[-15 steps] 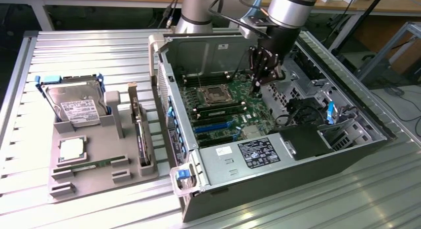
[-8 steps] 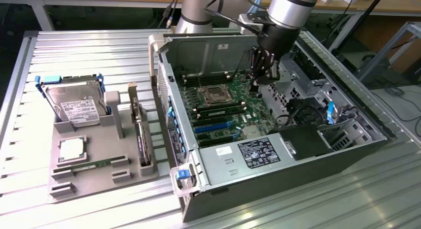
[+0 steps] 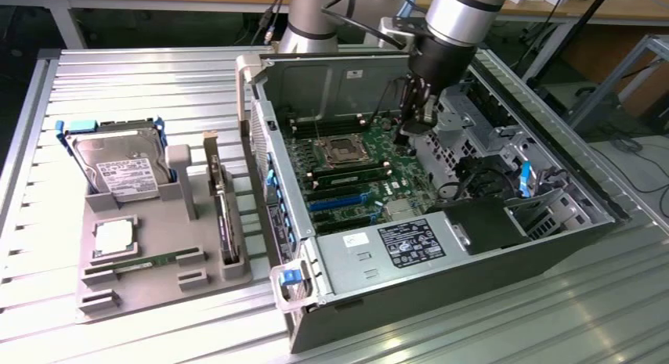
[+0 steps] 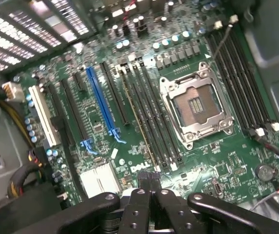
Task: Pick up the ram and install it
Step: 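Press down the ram until it locks into place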
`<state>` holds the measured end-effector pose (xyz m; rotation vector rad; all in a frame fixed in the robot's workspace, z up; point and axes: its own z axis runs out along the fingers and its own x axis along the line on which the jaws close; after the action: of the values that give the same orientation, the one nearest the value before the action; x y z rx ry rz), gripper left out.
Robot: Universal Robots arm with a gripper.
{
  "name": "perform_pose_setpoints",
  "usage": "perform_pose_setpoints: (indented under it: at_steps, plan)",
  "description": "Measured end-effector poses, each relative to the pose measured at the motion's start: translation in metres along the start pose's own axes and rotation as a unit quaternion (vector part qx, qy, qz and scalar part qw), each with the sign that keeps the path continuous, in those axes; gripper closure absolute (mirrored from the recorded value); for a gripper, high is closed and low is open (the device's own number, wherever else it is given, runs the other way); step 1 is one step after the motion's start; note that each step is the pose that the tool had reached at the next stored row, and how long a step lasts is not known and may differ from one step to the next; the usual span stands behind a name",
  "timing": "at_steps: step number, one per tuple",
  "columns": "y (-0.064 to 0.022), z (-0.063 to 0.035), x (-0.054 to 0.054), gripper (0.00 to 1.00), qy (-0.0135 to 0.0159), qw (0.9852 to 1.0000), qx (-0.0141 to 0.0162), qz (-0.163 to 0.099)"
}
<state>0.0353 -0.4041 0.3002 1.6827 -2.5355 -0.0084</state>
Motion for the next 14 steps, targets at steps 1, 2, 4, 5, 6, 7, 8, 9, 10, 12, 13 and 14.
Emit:
perform_pose_setpoints:
  at_steps: [1,2,4,5,6,7,8,9,10,12,13,14]
  plan:
    - [0.0,0.0,0.0,0.9,-0.0005,1.0,-0.0007,0.008]
    - [0.0,0.0,0.0,0.9,-0.0009,0.9999,-0.0013,0.016]
    - [0.0,0.0,0.0,0.9,-0.002,0.9995,-0.0026,0.033]
    - [0.0,0.0,0.0,0.9,-0.0024,0.9992,-0.0032,0.04]
    - [0.0,0.0,0.0,0.9,-0.0028,0.9988,-0.0038,0.048]
    - [0.0,0.0,0.0,0.9,-0.0035,0.9982,-0.0047,0.059]
    - [0.0,-0.0001,0.0,0.9,-0.0045,0.9971,-0.006,0.076]
    - [0.0,-0.0001,0.0,0.9,-0.005,0.9964,-0.0067,0.084]
    - [0.0,-0.0001,0.0,0.9,-0.0055,0.9957,-0.0073,0.092]
    - [0.0,-0.0002,0.0,0.9,-0.0073,0.9924,-0.0097,0.123]
    - [0.0,-0.0003,0.0,0.9,-0.0079,0.9909,-0.0106,0.134]
    - [0.0,-0.0004,0.0,0.9,-0.0085,0.9897,-0.0113,0.142]
